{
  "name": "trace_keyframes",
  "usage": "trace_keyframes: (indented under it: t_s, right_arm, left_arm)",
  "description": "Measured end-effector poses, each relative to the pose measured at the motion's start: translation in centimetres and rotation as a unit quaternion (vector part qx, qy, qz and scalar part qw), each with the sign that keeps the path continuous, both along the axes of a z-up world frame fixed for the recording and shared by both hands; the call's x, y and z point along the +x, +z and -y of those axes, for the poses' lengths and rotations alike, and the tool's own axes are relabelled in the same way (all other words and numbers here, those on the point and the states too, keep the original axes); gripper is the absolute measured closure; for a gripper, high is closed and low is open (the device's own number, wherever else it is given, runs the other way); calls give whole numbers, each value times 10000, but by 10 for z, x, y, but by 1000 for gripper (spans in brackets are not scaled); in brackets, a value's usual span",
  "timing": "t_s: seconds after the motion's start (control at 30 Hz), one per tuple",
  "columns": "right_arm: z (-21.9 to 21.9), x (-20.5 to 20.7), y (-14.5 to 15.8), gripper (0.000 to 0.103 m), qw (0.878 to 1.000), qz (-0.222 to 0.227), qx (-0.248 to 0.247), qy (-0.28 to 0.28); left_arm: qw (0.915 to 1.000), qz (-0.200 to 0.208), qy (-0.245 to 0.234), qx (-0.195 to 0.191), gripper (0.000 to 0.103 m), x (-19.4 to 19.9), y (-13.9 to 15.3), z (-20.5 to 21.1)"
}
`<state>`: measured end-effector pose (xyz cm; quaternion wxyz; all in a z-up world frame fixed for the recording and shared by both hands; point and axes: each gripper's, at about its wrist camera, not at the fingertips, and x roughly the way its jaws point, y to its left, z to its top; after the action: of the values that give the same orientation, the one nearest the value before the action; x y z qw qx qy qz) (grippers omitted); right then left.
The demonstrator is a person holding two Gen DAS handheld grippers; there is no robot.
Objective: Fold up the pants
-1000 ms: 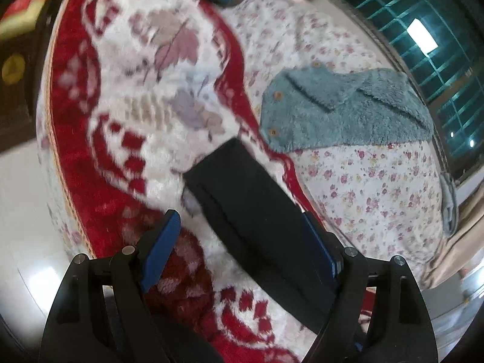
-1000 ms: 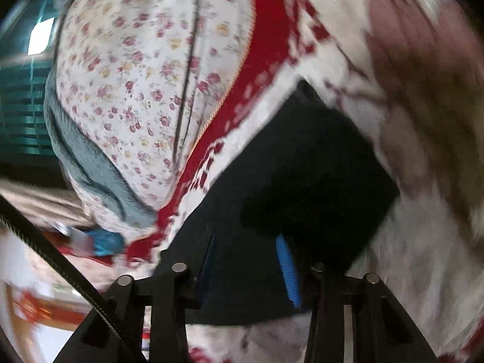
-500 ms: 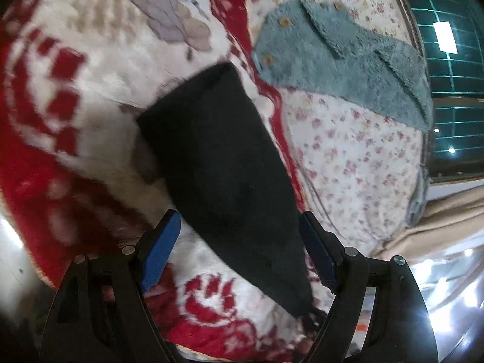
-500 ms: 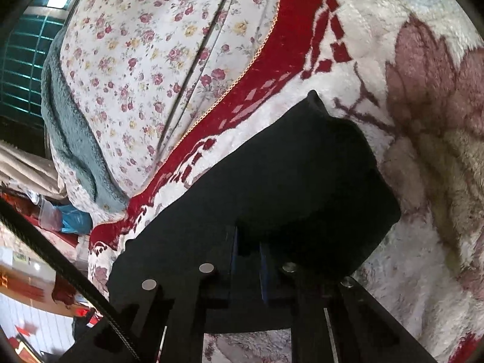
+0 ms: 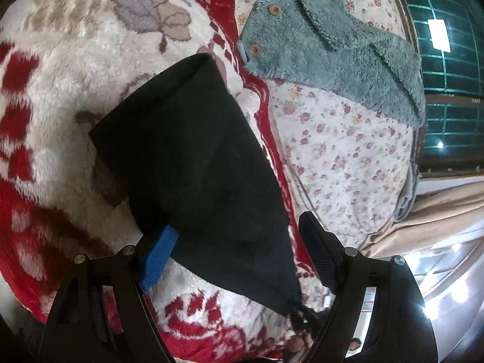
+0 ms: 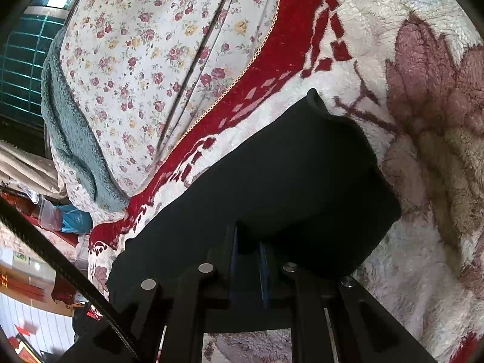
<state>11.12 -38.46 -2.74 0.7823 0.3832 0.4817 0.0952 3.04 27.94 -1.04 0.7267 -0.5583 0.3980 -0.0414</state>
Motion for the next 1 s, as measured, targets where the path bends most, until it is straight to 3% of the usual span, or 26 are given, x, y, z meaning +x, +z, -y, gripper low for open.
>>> trace_keyframes:
  t_s: [0.07, 0.13, 0.23, 0.3, 0.4, 0.5, 0.63, 0.83, 1.0]
  right_arm:
    - [0, 0, 0, 91, 10000, 5, -9, 0]
    - [-1, 0, 2, 91, 10000, 26, -55, 20]
    - [-3, 1, 4, 91, 9998, 45, -197, 79]
    - [-6, 2, 8, 91, 9993, 104, -323, 125]
    - [-7, -1, 20, 97, 9978, 374, -533, 96]
    - [-3, -5, 38, 98, 9946, 839, -601, -84]
    - [5, 9, 46, 98, 9922, 1043, -605, -332]
    - [4, 55, 48, 101, 9902, 1078, -764, -461]
    - [-3, 114, 52, 101, 9883, 1042, -1029, -434]
  left_arm:
    - [9994, 75, -64, 337, 31, 3, 7, 4]
    - [9956, 56, -298, 890, 77, 11, 16, 13]
    - [9880, -529, -355, 1407, 99, 21, 10, 20]
    - [9843, -513, -245, 1671, 99, 20, 15, 22]
    - [9750, -117, -184, 2211, 99, 13, 36, 34]
    - [9733, 383, -62, 2263, 99, 18, 54, 37]
    - [9772, 312, 162, 2093, 99, 65, 54, 19]
    - [9670, 529, 263, 2478, 99, 135, 64, 10]
    - [9648, 295, 206, 2605, 99, 202, 57, 8]
